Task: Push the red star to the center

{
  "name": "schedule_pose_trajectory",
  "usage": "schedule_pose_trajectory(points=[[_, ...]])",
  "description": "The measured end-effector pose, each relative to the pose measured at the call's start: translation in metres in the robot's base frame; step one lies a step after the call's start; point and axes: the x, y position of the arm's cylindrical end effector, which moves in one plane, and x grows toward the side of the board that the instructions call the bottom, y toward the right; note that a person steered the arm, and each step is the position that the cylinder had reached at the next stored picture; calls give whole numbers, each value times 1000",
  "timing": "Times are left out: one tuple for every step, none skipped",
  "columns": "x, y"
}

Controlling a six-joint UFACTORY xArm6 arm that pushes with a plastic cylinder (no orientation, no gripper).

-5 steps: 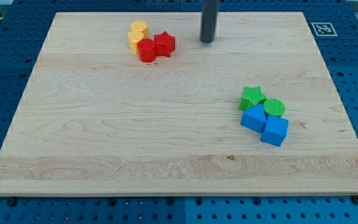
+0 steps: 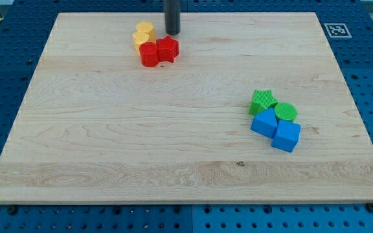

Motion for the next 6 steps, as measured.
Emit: schedule_pose_trajectory(points=[[11, -9], [36, -9], [60, 0], [77, 28], [84, 63], [92, 66]])
